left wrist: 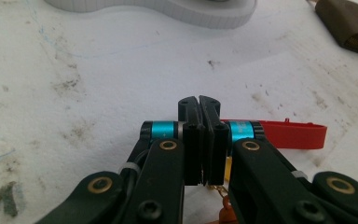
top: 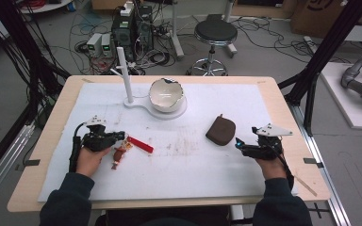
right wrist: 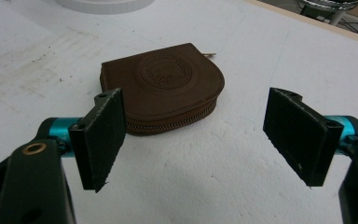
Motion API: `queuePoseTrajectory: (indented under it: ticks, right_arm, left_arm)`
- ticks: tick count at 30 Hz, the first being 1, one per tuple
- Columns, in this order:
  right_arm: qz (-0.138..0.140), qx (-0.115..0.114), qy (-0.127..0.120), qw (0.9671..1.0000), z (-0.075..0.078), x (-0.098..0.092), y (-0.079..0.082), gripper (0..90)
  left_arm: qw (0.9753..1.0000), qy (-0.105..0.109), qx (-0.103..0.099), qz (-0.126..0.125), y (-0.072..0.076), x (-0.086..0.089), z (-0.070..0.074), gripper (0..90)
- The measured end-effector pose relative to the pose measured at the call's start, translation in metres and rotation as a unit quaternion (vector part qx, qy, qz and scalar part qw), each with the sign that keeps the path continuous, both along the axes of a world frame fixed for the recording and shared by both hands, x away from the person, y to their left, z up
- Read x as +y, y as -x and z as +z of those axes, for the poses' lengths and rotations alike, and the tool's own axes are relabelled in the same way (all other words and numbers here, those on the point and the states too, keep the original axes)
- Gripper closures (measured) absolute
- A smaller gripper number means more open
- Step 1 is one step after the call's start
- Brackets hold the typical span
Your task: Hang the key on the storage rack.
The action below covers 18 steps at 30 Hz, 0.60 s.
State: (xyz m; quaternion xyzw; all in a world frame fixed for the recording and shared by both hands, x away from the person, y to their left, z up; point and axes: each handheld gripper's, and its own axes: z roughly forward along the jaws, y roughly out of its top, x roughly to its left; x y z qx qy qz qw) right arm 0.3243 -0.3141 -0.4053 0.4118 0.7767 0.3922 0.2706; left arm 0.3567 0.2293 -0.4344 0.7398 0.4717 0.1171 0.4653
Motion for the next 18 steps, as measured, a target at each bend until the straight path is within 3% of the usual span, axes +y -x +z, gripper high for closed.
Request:
queuePoseTrajectory:
  ticks: [3, 4, 9, 15, 16, 18]
  right_arm:
    - [-0.002, 0.0, -0.003, 1.0, 0.0, -0.001, 0.001, 21.5]
    - [-0.002, -0.001, -0.002, 1.0, 0.0, -0.002, 0.0, 21.5]
    - [-0.002, -0.001, -0.002, 1.0, 0.0, -0.001, 0.0, 21.5]
    - [-0.003, -0.005, -0.007, 1.0, 0.002, -0.002, 0.001, 21.5]
    - [-0.004, -0.004, -0.007, 1.0, 0.003, -0.002, 0.001, 21.5]
    - [-0.003, -0.006, -0.009, 0.9999, 0.003, -0.003, 0.0, 21.5]
  left_arm:
    - [0.9995, 0.028, -0.016, 0.004, 0.002, 0.004, 0.007, 87.9]
    - [0.9995, 0.028, -0.016, 0.004, 0.002, 0.004, 0.007, 87.9]
    - [0.9968, 0.056, -0.058, 0.001, 0.009, 0.007, 0.024, 88.1]
    - [0.9897, 0.078, -0.12, -0.008, 0.015, 0.009, 0.056, 88.2]
    - [0.9897, 0.078, -0.12, -0.008, 0.015, 0.009, 0.056, 88.1]
    - [0.987, 0.082, -0.138, -0.011, 0.015, 0.009, 0.067, 88.2]
